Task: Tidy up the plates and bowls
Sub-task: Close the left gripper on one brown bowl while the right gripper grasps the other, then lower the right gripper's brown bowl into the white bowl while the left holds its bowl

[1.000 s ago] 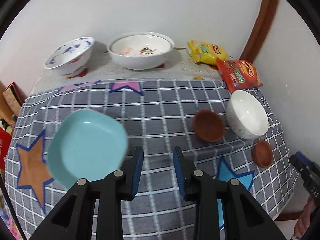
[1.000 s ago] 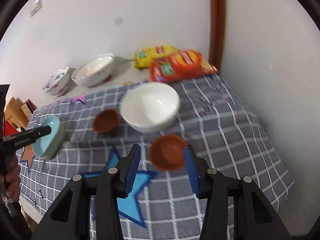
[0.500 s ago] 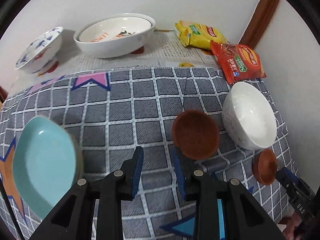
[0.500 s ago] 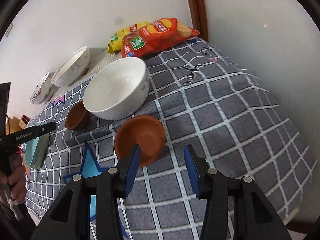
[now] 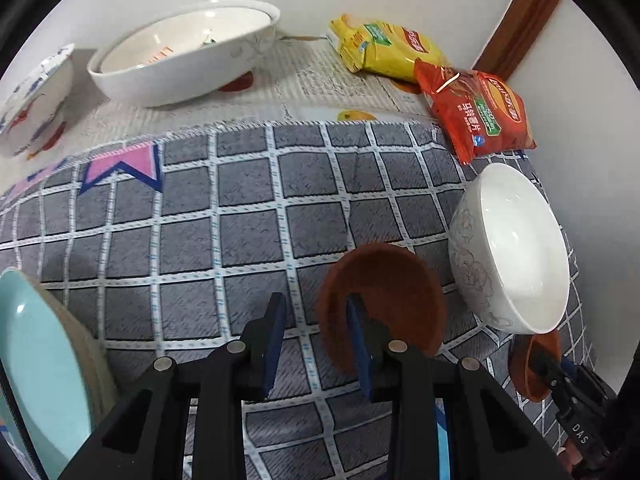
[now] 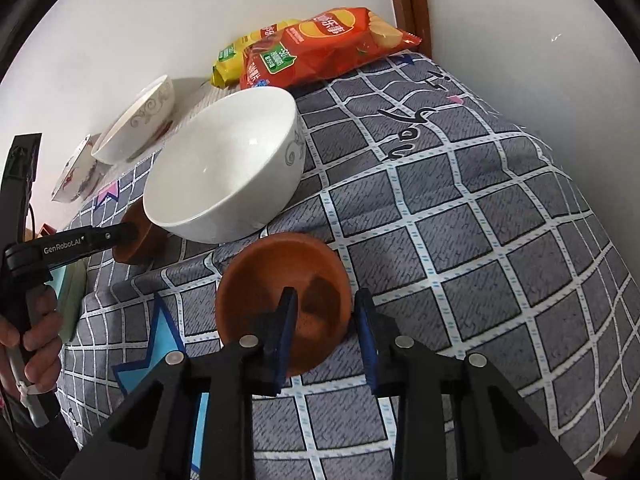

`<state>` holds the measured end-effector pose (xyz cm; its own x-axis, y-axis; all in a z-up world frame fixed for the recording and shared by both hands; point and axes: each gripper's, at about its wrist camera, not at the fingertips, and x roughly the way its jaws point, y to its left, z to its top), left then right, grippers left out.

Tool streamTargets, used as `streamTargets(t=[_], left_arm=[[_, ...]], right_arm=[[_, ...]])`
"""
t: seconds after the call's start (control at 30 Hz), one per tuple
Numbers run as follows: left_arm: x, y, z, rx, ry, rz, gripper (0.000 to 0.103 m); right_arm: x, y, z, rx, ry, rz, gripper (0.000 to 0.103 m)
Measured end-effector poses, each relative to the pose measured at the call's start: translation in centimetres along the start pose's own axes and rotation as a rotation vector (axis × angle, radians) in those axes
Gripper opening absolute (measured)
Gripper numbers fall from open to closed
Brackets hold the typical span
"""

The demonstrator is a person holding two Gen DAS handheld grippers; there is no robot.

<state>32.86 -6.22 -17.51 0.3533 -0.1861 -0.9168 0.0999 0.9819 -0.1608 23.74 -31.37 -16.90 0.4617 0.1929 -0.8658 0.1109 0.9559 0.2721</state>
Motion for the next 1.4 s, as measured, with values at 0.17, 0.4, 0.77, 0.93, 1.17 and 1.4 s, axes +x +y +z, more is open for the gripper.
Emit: streamTargets(t=[0.17,0.4,0.77,0.93,1.17,1.4], left_arm=[[0.8,-0.4,0.1,0.013,-0.003,-0.010,0.029],[0.6,-0.8,0.4,0.020,-0.009,-0.025,0.010],[-4.2,0.3,-0.8,0.011,-0.063,-0.037,0.009],[-7.2,1.1,-0.9,-0.006,-0.110,-0.035,0.009],[-11.3,2.5,-1.1,-0.023,-0.177,-0.019,0.009],[-13.0,4.6,-1.7,-0.046,-0.210,0.006,0.009]], right_arm=[[0.2,0.2,0.0,-0.017,-0.018,-0.039,0.013],[-0.1,-0.4,-0.1,0.021,-0.027,-0.016,0.010],[-3.8,1.4,-0.6,0.007,-0.085,0.009,0.009],[-6.9,2.3,-0.2,-0.011,-0.134,0.022,0.009],[-10.0,3.7,2.3,-0.043,-0.190,0.030,0.009],[-9.9,5.2,4.4,-0.063,-0.202,0.019,0.009]])
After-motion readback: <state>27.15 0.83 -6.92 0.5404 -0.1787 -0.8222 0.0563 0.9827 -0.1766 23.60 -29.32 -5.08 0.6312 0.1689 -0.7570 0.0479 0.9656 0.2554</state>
